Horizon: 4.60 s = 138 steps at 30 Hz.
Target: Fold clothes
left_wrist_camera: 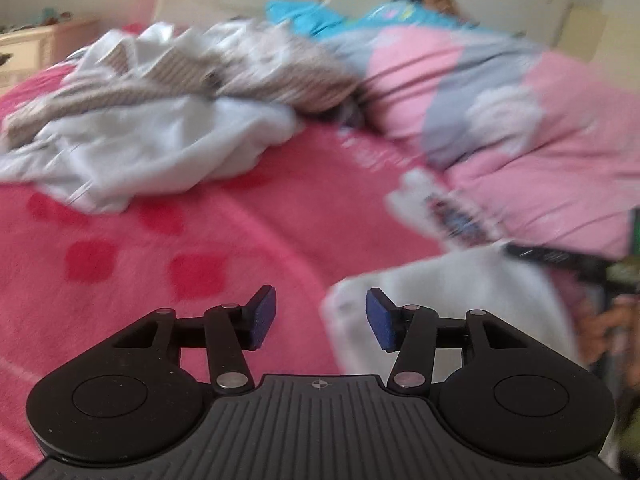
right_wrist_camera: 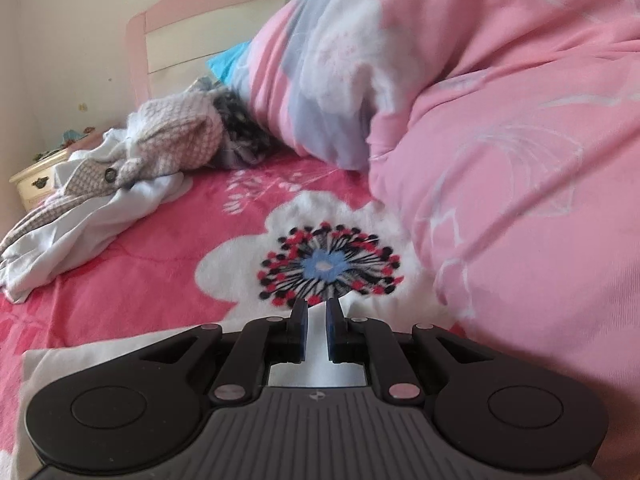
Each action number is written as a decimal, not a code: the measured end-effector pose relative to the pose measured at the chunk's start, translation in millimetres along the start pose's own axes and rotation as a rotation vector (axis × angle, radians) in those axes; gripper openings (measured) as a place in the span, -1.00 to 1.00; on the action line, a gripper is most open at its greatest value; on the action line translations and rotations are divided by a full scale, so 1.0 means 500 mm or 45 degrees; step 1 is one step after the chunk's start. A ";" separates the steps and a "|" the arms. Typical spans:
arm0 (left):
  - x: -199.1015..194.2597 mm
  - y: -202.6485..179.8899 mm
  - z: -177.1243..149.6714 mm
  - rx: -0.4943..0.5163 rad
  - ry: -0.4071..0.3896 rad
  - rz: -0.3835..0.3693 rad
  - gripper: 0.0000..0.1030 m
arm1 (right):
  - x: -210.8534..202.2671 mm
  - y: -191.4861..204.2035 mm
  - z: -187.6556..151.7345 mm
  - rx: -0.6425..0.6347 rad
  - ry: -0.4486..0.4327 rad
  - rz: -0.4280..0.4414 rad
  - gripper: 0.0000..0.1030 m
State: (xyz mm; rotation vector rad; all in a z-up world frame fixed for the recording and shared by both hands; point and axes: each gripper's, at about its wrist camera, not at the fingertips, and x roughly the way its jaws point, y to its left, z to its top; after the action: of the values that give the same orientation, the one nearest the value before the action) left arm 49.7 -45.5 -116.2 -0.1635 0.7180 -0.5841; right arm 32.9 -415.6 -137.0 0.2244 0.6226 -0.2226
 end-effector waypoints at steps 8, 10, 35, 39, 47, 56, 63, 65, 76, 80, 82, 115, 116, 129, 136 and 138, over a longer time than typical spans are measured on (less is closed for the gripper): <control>0.103 -0.055 -0.006 -0.028 0.131 -0.063 -0.03 | 0.003 -0.024 -0.003 0.037 -0.021 -0.052 -0.86; 0.104 -0.053 -0.012 -0.004 0.128 -0.061 -0.05 | 0.003 -0.026 -0.003 0.045 -0.029 -0.063 -0.87; -0.055 -0.160 -0.058 0.079 0.024 -0.125 0.10 | -0.163 0.039 0.031 0.034 0.128 0.147 -0.72; -0.068 -0.181 -0.084 0.108 0.040 -0.227 0.10 | -0.170 0.054 -0.018 0.077 0.299 0.173 -0.72; -0.025 -0.202 -0.161 0.219 0.246 -0.230 0.09 | -0.179 0.073 -0.044 0.093 0.368 0.114 -0.69; -0.097 -0.194 -0.162 0.201 0.170 -0.334 0.11 | -0.284 0.108 -0.082 0.027 0.533 0.244 -0.56; -0.059 -0.224 -0.215 0.292 0.343 -0.344 0.12 | -0.278 0.154 -0.145 -0.091 0.622 0.201 -0.46; -0.050 -0.227 -0.226 0.292 0.363 -0.311 0.12 | -0.287 0.151 -0.138 -0.093 0.606 0.185 -0.46; -0.061 -0.235 -0.222 0.280 0.364 -0.333 0.12 | -0.272 0.128 -0.145 -0.100 0.626 0.073 -0.50; -0.063 -0.232 -0.228 0.249 0.379 -0.324 0.12 | -0.274 0.128 -0.150 -0.121 0.615 0.071 -0.49; -0.068 -0.230 -0.223 0.229 0.371 -0.324 0.12 | -0.281 0.120 -0.152 -0.101 0.612 0.079 -0.50; -0.058 -0.290 -0.249 0.450 0.384 -0.361 0.22 | -0.289 0.113 -0.157 -0.066 0.582 0.096 -0.48; -0.058 -0.290 -0.249 0.448 0.384 -0.361 0.22 | -0.289 0.112 -0.156 -0.065 0.582 0.097 -0.48; -0.089 -0.209 -0.162 0.189 0.258 -0.306 0.22 | -0.316 0.078 -0.070 -0.046 0.354 0.146 -0.14; -0.044 -0.109 -0.086 -0.100 0.130 -0.116 0.23 | -0.233 0.020 -0.015 0.053 0.304 0.192 -0.03; -0.023 -0.081 -0.074 -0.199 0.112 -0.090 0.24 | -0.200 0.001 -0.009 0.082 0.319 0.208 -0.01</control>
State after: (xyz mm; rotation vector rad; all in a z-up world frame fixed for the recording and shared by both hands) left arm 0.1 -70.5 -123.8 -0.3105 0.8458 -0.6056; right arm -48.3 -399.9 -80.8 0.3675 0.8420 -0.0569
